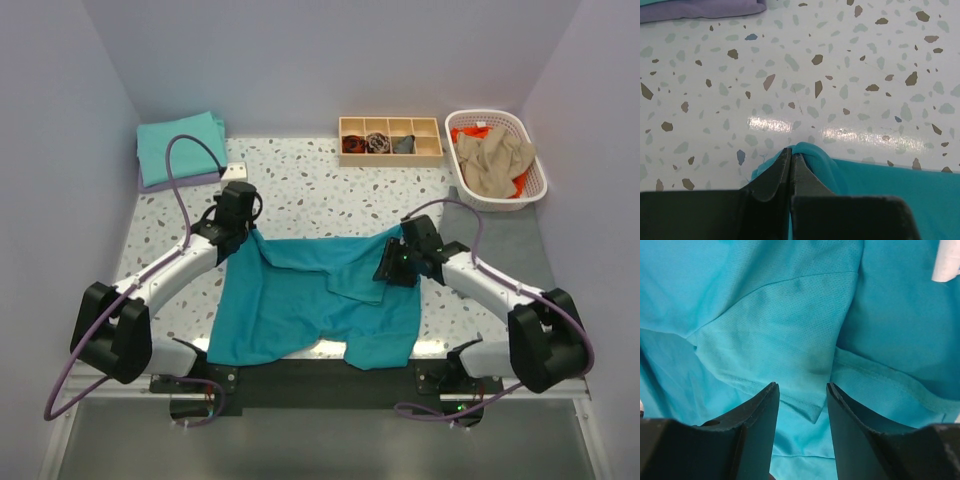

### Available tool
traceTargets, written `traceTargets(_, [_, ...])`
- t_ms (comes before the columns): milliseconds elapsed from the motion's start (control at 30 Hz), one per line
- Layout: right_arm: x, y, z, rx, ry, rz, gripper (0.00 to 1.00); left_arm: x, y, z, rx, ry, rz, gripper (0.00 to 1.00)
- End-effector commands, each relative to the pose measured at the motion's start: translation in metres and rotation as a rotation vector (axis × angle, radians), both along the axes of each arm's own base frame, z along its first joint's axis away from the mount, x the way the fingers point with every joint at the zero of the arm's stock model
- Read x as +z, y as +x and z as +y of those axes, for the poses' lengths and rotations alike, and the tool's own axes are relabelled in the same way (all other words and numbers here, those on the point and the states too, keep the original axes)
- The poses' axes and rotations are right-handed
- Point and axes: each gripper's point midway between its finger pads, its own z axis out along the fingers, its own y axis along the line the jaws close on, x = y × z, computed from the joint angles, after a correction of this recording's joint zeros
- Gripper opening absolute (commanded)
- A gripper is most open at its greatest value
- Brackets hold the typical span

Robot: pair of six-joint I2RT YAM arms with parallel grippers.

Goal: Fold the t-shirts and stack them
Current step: Flatten the tshirt out

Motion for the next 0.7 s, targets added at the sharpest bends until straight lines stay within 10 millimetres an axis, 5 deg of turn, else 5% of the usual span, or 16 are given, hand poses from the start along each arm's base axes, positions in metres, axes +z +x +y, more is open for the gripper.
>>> traceTargets(0, [0.012,0.001,-0.010,-0.016,-0.040,-0.042,0.47,0.014,0.002,0.002,0.009,-0.014,-0.046,0.00])
traceTargets(533, [-0.020,-0.001,0.002,0.005,0.009,0.011,0.39,0.012,-0.001,0.003,0.008,-0.012,-0.031,0.00])
traceTargets(667, [-0.018,0.002,0.010,0.028,0.046,0.000,0.17,0.013,-0.002,0.004,0.013,-0.011,-0.031,0.00])
